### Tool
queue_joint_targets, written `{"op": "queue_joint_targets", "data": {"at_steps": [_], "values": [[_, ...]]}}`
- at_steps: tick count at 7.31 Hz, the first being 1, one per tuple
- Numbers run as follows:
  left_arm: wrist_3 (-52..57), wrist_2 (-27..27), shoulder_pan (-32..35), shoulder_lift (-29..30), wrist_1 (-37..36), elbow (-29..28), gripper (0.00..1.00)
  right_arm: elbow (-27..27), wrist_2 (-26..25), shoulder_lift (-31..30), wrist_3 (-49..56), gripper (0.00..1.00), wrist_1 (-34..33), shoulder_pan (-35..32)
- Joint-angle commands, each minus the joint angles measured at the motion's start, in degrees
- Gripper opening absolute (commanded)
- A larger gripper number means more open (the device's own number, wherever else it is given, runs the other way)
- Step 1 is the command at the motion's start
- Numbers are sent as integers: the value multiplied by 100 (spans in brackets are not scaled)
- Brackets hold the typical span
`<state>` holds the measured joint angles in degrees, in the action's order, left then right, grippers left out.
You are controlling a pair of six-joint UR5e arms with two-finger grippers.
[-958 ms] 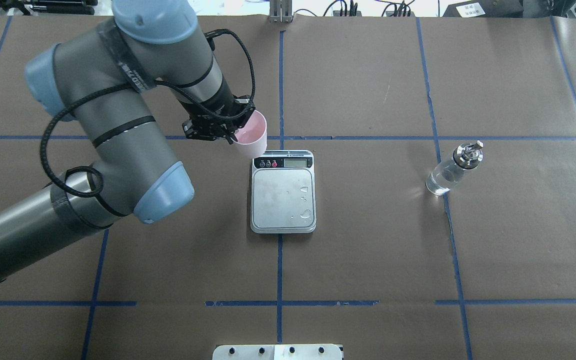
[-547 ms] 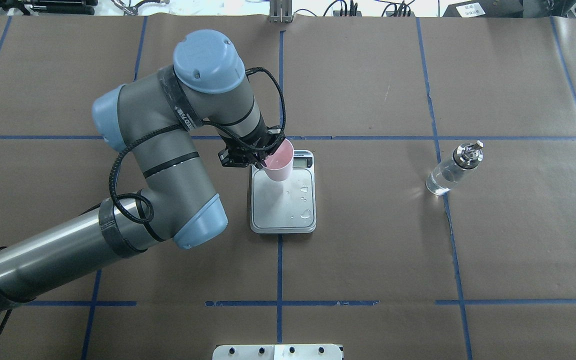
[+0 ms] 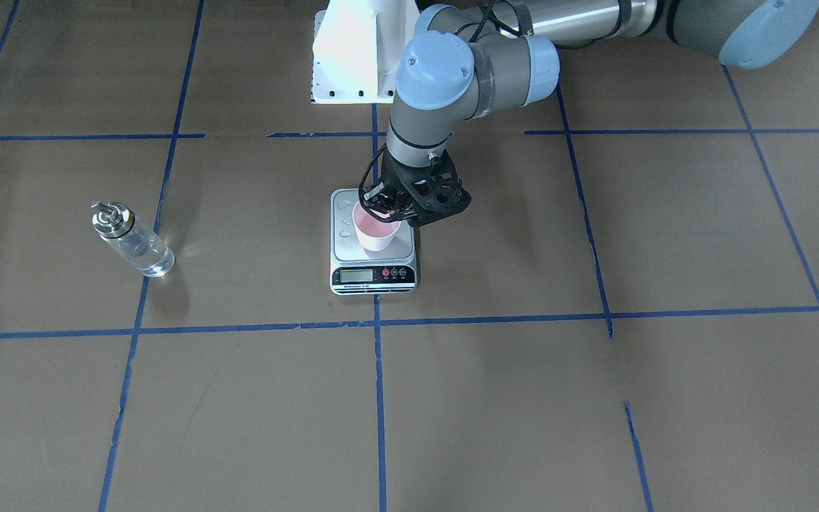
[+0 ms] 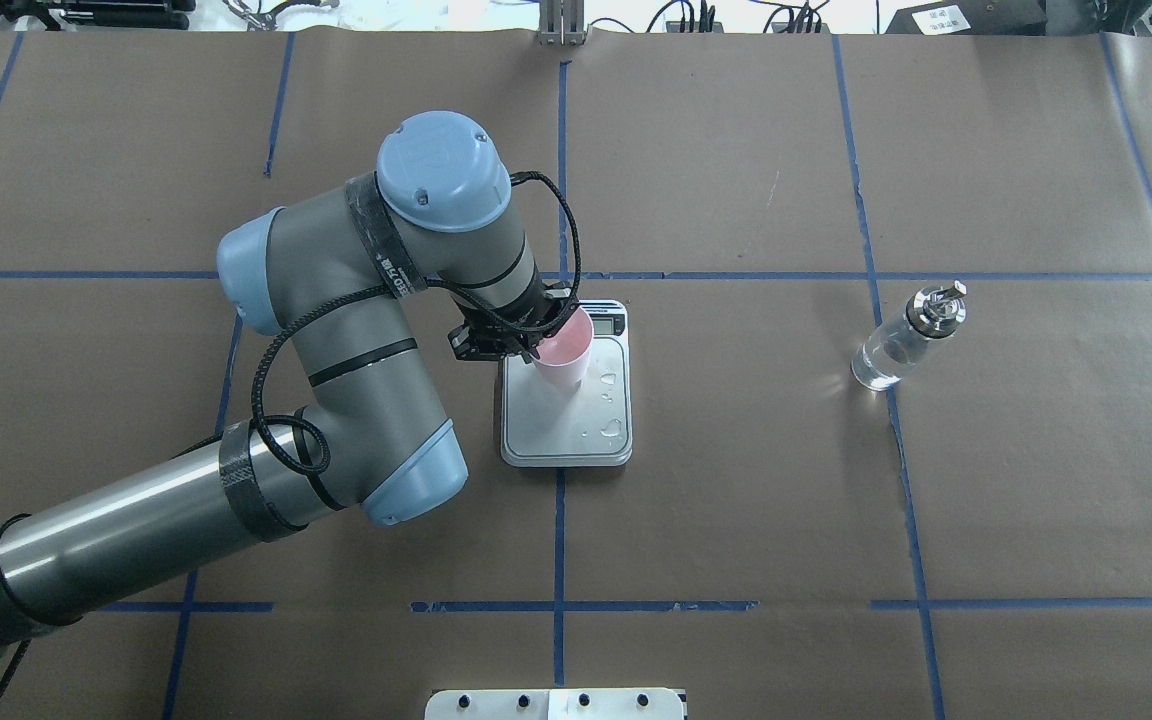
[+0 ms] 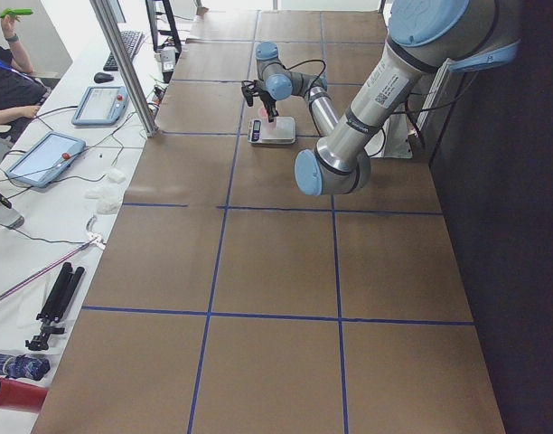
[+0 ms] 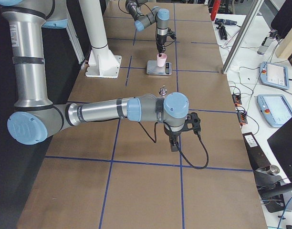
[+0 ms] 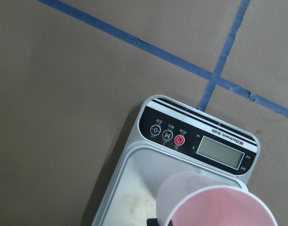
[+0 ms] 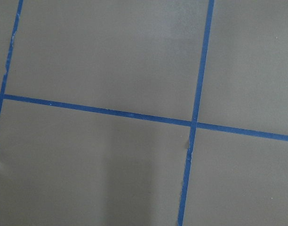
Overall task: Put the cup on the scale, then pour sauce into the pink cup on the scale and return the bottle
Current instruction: 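Carry the pink cup with the left gripper onto the scale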
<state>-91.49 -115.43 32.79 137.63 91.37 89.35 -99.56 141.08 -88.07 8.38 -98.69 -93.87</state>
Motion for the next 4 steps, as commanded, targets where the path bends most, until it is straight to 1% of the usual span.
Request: {"op": "queue_joint_targets", "data": {"at_steps": [1,3,4], "values": [[-1,3,-106,-8,-23,56,0,-28,16,0,-20,100,-1,0],[-1,-6,-142,-8,-14,56,0,-19,7,0,-20,100,-1,0],[-1,3,-150,-69,-6,48,12,-19,7,0,-20,100,-1,0]]}}
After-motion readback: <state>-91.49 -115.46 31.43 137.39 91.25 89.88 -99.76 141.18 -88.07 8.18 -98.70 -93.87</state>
